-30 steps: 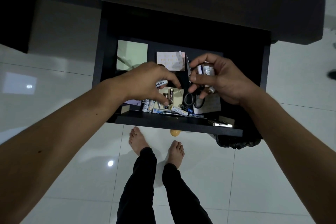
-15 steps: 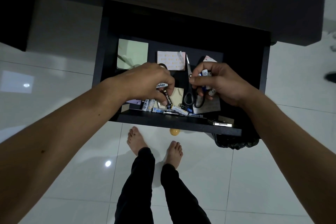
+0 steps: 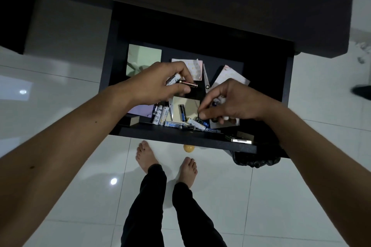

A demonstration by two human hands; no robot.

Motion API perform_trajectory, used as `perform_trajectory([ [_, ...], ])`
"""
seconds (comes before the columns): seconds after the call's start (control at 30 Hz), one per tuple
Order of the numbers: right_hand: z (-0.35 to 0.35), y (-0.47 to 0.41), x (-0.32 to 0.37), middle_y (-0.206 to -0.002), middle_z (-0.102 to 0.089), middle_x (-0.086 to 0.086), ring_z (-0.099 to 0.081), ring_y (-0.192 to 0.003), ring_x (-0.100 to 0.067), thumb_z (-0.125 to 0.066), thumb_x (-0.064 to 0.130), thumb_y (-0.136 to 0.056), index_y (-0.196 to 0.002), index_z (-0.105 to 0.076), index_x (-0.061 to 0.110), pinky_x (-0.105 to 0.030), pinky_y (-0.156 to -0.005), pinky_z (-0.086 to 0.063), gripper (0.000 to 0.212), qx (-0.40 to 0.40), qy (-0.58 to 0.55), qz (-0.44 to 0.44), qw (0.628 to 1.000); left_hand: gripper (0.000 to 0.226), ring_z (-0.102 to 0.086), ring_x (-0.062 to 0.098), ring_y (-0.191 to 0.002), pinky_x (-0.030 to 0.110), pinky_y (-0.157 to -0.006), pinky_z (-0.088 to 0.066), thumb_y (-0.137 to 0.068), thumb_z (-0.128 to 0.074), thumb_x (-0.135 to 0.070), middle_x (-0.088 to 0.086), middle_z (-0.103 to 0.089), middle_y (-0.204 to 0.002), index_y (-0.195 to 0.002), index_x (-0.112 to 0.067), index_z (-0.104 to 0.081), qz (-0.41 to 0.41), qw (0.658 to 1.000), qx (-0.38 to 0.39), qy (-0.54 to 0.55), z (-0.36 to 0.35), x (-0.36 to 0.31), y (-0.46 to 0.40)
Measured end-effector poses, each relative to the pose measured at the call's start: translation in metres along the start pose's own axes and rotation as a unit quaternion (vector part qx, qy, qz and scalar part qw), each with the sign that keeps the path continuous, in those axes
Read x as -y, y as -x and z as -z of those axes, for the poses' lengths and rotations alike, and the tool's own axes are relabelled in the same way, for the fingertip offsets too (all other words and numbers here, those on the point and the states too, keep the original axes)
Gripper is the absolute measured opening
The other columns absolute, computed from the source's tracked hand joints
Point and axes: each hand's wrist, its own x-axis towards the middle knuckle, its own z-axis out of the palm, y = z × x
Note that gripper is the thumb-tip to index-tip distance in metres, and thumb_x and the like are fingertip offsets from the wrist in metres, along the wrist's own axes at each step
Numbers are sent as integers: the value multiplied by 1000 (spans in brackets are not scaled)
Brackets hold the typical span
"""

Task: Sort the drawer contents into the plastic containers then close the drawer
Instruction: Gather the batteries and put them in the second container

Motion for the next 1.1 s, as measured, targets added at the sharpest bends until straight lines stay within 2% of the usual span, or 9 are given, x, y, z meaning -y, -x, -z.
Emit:
perform_trajectory([
  [0.07, -7, -5, 0, -87, -78, -6, -67, -56, -14, -89, 27, -81, -98, -83, 26, -30, -57, -54, 18, 17, 87, -2, 996, 11, -59, 12, -51, 33, -55, -53, -101, -68, -26, 0, -71, -74, -111, -23, -65, -4, 1000, 12, 19, 0, 1, -1],
  [0.17, -15, -10, 2, -77, -74, 14, -61, -53, 6, -88, 30, -81, -107, -82, 33, -14, -61, -45, 27, 9, 212, 8, 977, 17, -59, 12, -52, 28, -54, -51, -105, -62, -22, 5, -71, -78, -121, -24, -65, -16, 999, 26, 33, 0, 1, -1],
  [0.27, -16, -14, 1, -82, -75, 19, -68, -76, 2, -88, 36, -80, -107, -81, 39, -28, -80, -55, 28, 12, 232, 6, 973, 29, -62, 17, -55, 25, -56, -52, -108, -56, -21, 7, -71, -85, -134, -31, -64, -15, 998, 27, 48, -1, 0, -1],
  [0.37, -15, -16, 0, -93, -78, 14, -69, -91, -5, -88, 40, -79, -101, -82, 41, -38, -91, -55, 23, 33, 242, 3, 970, 24, -65, 20, -58, 29, -59, -54, -111, -49, -23, 3, -73, -88, -127, -31, -64, -6, 998, 14, 53, -1, 0, -2],
  [0.47, -13, -16, 0, -92, -78, 17, -70, -92, -3, -87, 35, -81, -96, -82, 36, -38, -93, -55, 16, 77, 227, 8, 971, 15, -63, 16, -58, 32, -59, -54, -112, -46, -25, 1, -73, -90, -121, -26, -58, -3, 998, 12, 55, -1, -1, -2],
  [0.67, -3, -9, 2, -82, -73, 23, -67, -77, 4, -82, 31, -88, -100, -79, 27, -16, -76, -48, 12, 92, 164, 15, 982, 15, -60, 13, -61, 30, -56, -46, -111, -46, -33, 0, -73, -96, -107, -22, -55, 22, 998, 5, 64, -2, -3, -2],
  [0.8, 6, 3, 0, -73, -69, -5, -60, -61, -13, -75, 28, -94, -104, -74, 18, -25, -62, -53, 14, 61, 45, 22, 997, 7, -59, 13, -60, 30, -56, -47, -109, -51, -30, -2, -68, -83, -111, -26, -57, 20, 997, 12, 77, -2, -2, -2],
  [0.9, 13, 12, 0, -92, -72, -25, -60, -66, -19, -69, 25, -98, -111, -71, 14, -28, -58, -52, 17, 51, -21, 32, 998, 28, -56, 13, -59, 30, -55, -47, -109, -52, -23, 5, -64, -83, -133, -35, -61, 16, 995, 27, 96, -2, -2, 0],
  [1.1, 18, 19, -4, -99, -70, -16, -62, -73, -18, -57, 9, -104, -131, -71, 25, -21, -59, -50, 34, 35, -108, 31, 993, 22, -50, 21, -56, 30, -51, -42, -107, -57, -21, 6, -70, -88, -126, -31, -62, 26, 988, 68, 139, -5, -6, 5],
])
